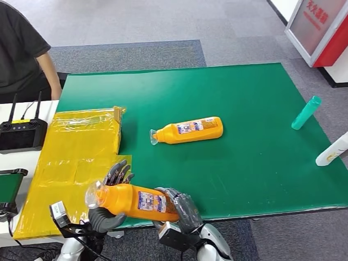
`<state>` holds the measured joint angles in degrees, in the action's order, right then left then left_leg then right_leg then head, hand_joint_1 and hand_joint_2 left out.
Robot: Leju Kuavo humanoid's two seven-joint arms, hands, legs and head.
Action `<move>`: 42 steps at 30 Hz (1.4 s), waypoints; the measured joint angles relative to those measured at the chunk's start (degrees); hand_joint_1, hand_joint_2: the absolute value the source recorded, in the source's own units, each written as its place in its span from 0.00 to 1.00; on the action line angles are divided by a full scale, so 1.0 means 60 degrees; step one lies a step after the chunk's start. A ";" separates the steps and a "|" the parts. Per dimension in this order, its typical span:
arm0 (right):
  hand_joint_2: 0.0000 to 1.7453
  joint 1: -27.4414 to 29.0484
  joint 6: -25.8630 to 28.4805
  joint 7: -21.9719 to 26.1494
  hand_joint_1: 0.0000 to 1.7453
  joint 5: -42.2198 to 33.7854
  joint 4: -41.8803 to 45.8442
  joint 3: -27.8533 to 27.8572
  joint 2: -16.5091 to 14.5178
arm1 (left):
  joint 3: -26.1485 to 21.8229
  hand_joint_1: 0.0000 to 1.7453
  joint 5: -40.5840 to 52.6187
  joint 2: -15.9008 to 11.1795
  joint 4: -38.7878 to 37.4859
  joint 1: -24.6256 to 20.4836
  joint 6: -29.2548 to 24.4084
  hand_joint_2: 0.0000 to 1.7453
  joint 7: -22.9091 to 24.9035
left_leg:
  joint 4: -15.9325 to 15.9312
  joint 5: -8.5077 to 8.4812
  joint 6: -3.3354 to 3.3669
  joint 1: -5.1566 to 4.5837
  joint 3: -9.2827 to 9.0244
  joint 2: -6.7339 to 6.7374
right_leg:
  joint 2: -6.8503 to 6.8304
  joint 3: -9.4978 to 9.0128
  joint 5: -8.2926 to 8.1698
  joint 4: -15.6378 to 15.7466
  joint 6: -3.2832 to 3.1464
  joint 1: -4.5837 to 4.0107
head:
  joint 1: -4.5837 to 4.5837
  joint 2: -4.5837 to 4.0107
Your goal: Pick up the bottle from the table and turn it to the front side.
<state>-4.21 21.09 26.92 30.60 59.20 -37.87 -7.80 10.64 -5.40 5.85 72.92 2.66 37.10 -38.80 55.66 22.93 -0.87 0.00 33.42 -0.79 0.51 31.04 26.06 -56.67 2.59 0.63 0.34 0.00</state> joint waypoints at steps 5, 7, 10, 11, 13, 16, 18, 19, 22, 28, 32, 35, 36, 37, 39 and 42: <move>1.00 -0.0006 -0.0001 -0.0016 1.00 -0.0139 0.0015 -0.0010 0.0000 | 0.0108 0.99 0.0160 -0.0011 -0.0001 0.0001 -0.0014 1.00 0.0001 | 0.0000 0.0000 0.0000 0.0000 0.0000 0.0000 | 0.0000 -0.0001 0.0000 0.0000 0.0000 0.0000 | -0.0001 0.0000; 1.00 -0.0007 0.0006 -0.0021 1.00 -0.0169 0.0054 -0.0002 0.0000 | 0.0190 0.89 0.0161 -0.0023 -0.0001 -0.0001 0.0048 1.00 0.0000 | 0.0000 0.0000 0.0000 0.0000 0.0000 0.0000 | 0.0000 -0.0001 0.0000 0.0000 0.0000 0.0000 | -0.0001 0.0000; 1.00 0.0013 0.0018 -0.0022 1.00 -0.0204 0.0176 0.0013 0.0002 | 0.0278 0.78 0.0144 -0.0046 -0.0001 -0.0033 0.0108 1.00 -0.0002 | 0.0000 0.0000 0.0000 0.0000 0.0000 0.0000 | -0.0001 -0.0002 -0.0001 0.0000 0.0001 0.0000 | -0.0001 0.0000; 1.00 0.0025 0.0025 -0.0025 1.00 -0.0209 0.0220 0.0017 0.0004 | 0.0296 0.79 0.0136 -0.0053 -0.0001 -0.0055 0.0121 1.00 -0.0002 | 0.0000 0.0000 0.0000 0.0000 0.0000 0.0000 | -0.0001 -0.0002 0.0000 0.0000 0.0000 0.0000 | -0.0001 0.0000; 1.00 0.0051 0.0040 -0.0037 1.00 -0.0212 0.0320 0.0024 0.0007 | 0.0326 0.83 0.0123 -0.0064 -0.0001 -0.0110 0.0136 1.00 -0.0003 | 0.0000 0.0000 0.0000 0.0000 0.0000 0.0000 | -0.0001 -0.0003 0.0000 0.0000 0.0000 0.0000 | -0.0002 0.0000; 1.00 0.0074 0.0051 -0.0058 1.00 -0.0212 0.0451 0.0025 0.0022 | 0.0362 0.89 0.0111 -0.0069 -0.0001 -0.0191 0.0140 1.00 -0.0003 | 0.0000 0.0000 0.0000 0.0000 0.0000 0.0000 | -0.0001 -0.0004 0.0000 0.0000 0.0000 0.0000 | -0.0001 0.0000; 1.00 0.0084 0.0054 -0.0065 1.00 -0.0212 0.0508 0.0026 0.0034 | 0.0398 0.97 0.0105 -0.0077 -0.0001 -0.0232 0.0141 1.00 -0.0003 | 0.0000 0.0000 0.0000 0.0000 0.0000 0.0000 | -0.0001 -0.0005 -0.0001 0.0000 0.0001 0.0000 | -0.0001 0.0000; 1.00 0.0089 0.0056 -0.0068 1.00 -0.0212 0.0533 0.0026 0.0039 | 0.0417 1.00 0.0101 -0.0082 -0.0001 -0.0249 0.0142 1.00 -0.0003 | 0.0000 0.0000 0.0000 0.0000 0.0000 0.0000 | -0.0001 -0.0005 -0.0001 0.0000 0.0001 0.0000 | -0.0001 0.0000; 1.00 0.0115 0.0056 -0.0076 0.27 -0.0211 0.0626 0.0029 0.0056 | 0.0459 1.00 0.0065 -0.0090 -0.0001 -0.0286 0.0137 1.00 -0.0003 | 0.0000 0.0000 0.0000 0.0000 0.0000 -0.0001 | -0.0001 -0.0006 -0.0001 0.0000 0.0001 0.0000 | -0.0002 0.0000; 1.00 0.0218 0.0171 -0.0031 0.00 -0.0229 0.1137 0.0029 0.0070 | 0.0519 1.00 0.1355 -0.0102 0.0265 -0.0159 -0.2069 1.00 -0.0005 | 0.0000 0.0000 0.0000 0.0000 -0.0001 0.0000 | 0.0000 0.0001 0.0000 0.0000 0.0000 0.0000 | -0.0001 0.0000; 1.00 0.0310 0.0260 -0.0079 0.00 -0.0245 0.1609 0.0109 0.0094 | 0.0663 1.00 0.2700 -0.0214 0.1153 -0.0017 -0.4361 1.00 -0.0010 | 0.0000 0.0000 0.0000 0.0000 -0.0001 0.0000 | 0.0001 0.0002 -0.0001 0.0000 -0.0001 0.0000 | -0.0002 0.0000; 1.00 0.0467 0.0301 -0.0147 0.00 -0.0248 0.1933 0.0291 0.0115 | 0.0748 1.00 0.3532 -0.0357 0.1962 0.0088 -0.5883 1.00 -0.0010 | 0.0000 0.0000 0.0000 0.0001 -0.0001 0.0001 | 0.0000 0.0003 -0.0001 0.0000 -0.0001 0.0000 | -0.0001 0.0000; 1.00 0.0510 0.0310 -0.0160 0.00 -0.0249 0.2025 0.0350 0.0122 | 0.0753 1.00 0.3750 -0.0389 0.2208 0.0108 -0.6224 1.00 -0.0010 | 0.0000 0.0000 0.0000 0.0001 -0.0001 0.0001 | 0.0000 0.0003 -0.0001 0.0000 -0.0001 0.0000 | 0.0000 0.0000; 1.00 0.0548 0.0313 -0.0172 0.00 -0.0249 0.2108 0.0400 0.0128 | 0.0753 1.00 0.3953 -0.0412 0.2433 0.0118 -0.6492 1.00 -0.0010 | 0.0000 0.0000 0.0000 0.0001 -0.0001 0.0001 | 0.0001 0.0003 -0.0001 0.0000 -0.0001 0.0000 | -0.0001 0.0000; 1.00 0.0609 0.0314 -0.0189 0.00 -0.0247 0.2235 0.0479 0.0137 | 0.0750 1.00 0.4256 -0.0445 0.2788 0.0135 -0.6821 1.00 -0.0010 | 0.0000 0.0000 0.0000 0.0000 0.0000 0.0001 | 0.0001 0.0002 -0.0001 0.0000 -0.0001 0.0000 | 0.0000 0.0000; 1.00 0.0670 0.0323 -0.0202 0.00 -0.0244 0.2357 0.0553 0.0142 | 0.0750 1.00 0.4508 -0.0481 0.3155 0.0173 -0.7165 1.00 -0.0010 | 0.0000 0.0000 0.0000 0.0000 -0.0001 0.0001 | 0.0001 0.0003 -0.0001 0.0000 -0.0001 0.0001 | 0.0001 0.0000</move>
<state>-0.19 23.03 25.71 29.14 73.34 -34.56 -6.95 15.15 21.65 2.97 91.85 3.70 -5.89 -38.86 55.66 22.93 -0.87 0.00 33.41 -0.78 0.51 31.06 26.05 -56.67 2.58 0.63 0.35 0.00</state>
